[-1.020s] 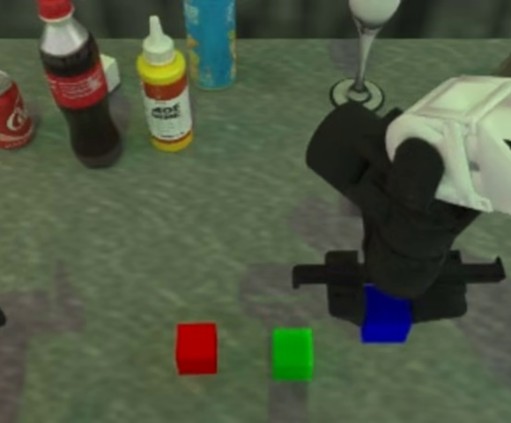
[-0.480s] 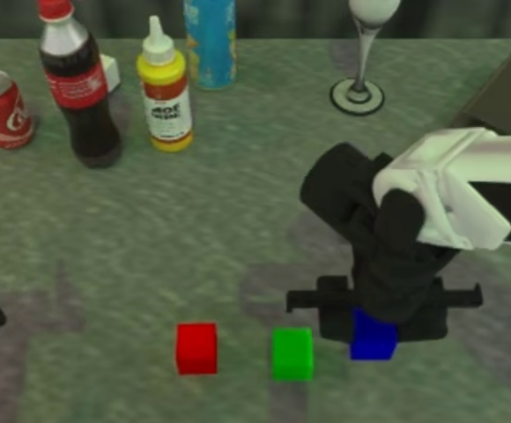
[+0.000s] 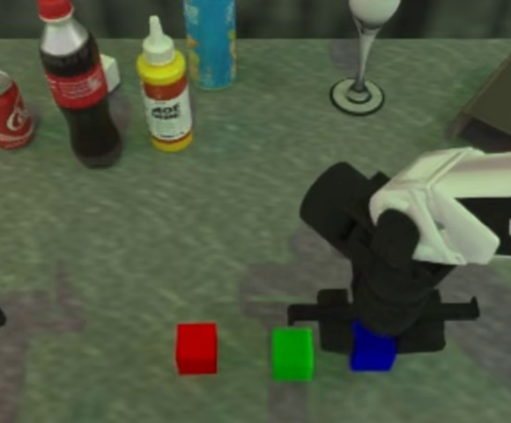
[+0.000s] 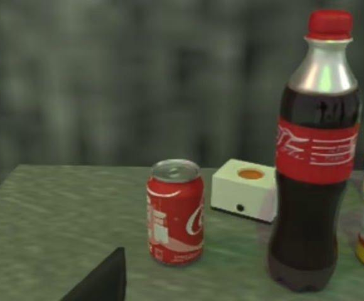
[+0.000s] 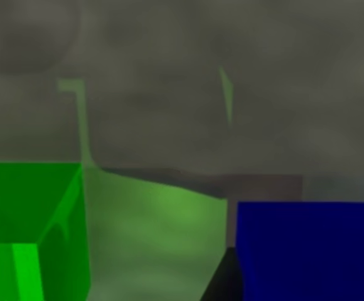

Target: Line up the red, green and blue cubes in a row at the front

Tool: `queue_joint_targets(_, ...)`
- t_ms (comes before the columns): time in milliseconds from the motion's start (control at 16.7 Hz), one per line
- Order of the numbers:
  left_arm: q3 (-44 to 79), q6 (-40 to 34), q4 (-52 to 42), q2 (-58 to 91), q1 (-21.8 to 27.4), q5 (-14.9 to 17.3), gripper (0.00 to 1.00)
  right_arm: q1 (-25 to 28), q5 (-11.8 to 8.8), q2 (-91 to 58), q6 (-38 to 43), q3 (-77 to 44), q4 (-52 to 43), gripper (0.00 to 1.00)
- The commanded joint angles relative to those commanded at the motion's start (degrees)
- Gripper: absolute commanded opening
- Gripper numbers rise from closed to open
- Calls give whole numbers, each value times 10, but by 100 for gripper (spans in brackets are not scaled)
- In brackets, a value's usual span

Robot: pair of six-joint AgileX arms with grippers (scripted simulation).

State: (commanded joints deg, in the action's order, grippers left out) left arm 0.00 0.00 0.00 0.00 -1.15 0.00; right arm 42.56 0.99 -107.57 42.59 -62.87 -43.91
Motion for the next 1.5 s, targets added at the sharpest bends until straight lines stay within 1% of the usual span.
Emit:
queue_joint_targets(720,0,0,0,0,0,0,100,0,0,0,0,0,0,98)
queue_joint_targets(780,0,0,0,0,0,0,100,0,0,0,0,0,0,100)
queue_joint_targets(1320,0,0,0,0,0,0,100,-1,0,1,0,-1,-2,100)
queue_joint_targets(1500,0,0,0,0,0,0,100,3,0,15,0,-25,-41,100)
